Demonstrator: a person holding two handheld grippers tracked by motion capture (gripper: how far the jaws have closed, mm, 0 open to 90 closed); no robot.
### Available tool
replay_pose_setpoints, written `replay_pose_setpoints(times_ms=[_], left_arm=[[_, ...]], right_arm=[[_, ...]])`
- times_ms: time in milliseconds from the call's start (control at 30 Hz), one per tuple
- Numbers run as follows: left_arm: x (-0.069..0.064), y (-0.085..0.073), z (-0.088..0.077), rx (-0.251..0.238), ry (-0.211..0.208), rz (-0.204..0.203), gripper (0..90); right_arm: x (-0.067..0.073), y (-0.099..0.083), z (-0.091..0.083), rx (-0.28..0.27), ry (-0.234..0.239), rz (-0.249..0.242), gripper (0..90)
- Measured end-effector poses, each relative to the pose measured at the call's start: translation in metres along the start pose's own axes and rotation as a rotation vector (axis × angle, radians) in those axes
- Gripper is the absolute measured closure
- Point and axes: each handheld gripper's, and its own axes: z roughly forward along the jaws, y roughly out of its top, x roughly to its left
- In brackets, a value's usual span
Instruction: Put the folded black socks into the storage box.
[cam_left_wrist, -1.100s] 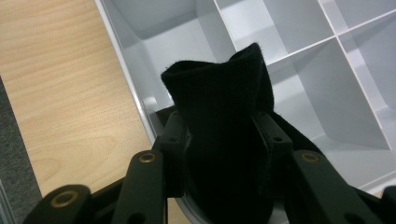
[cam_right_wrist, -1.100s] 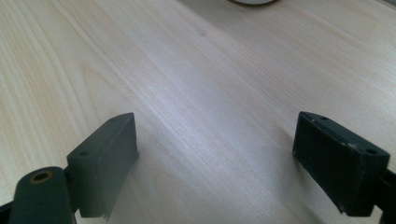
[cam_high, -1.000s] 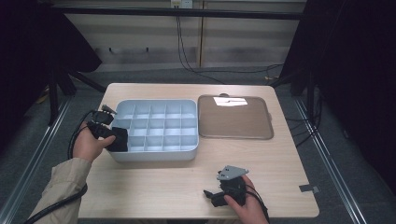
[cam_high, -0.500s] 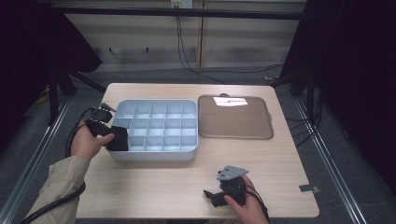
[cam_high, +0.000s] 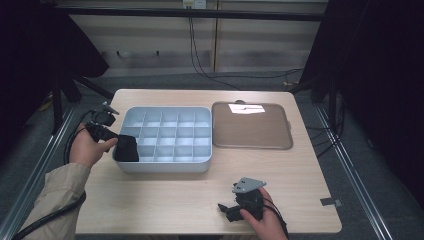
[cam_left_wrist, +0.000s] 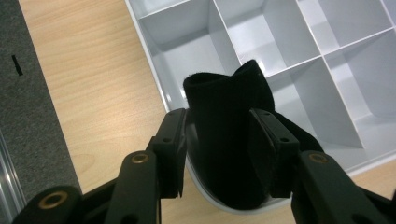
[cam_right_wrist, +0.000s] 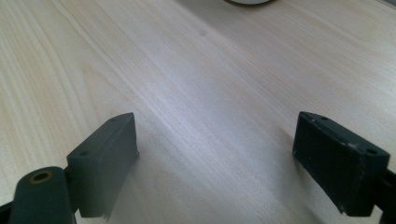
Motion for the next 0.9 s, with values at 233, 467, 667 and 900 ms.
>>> replay_pose_setpoints(times_ms=[233,467,667,900], left_arm=[[0.000,0.002,-0.006,0.007,-0.006,-0.010,61.7],[0.000,0.006,-0.009,0.003,-0.014,-0.008,66.5],[-0.002,0.009,-0.010,0.014,-0.028,-0.015,73.7],[-0.004,0.011,-0.009,0.031,-0.036,-0.020,78.6]], right_arm=[[0.000,0.000,0.000,0.000,0.000,0.000,13.4],[0.000,0.000,0.000,0.000,0.000,0.000,13.4],[0.000,0.000,0.000,0.000,0.000,0.000,13.4],[0.000,0.000,0.000,0.000,0.000,0.000,13.4]])
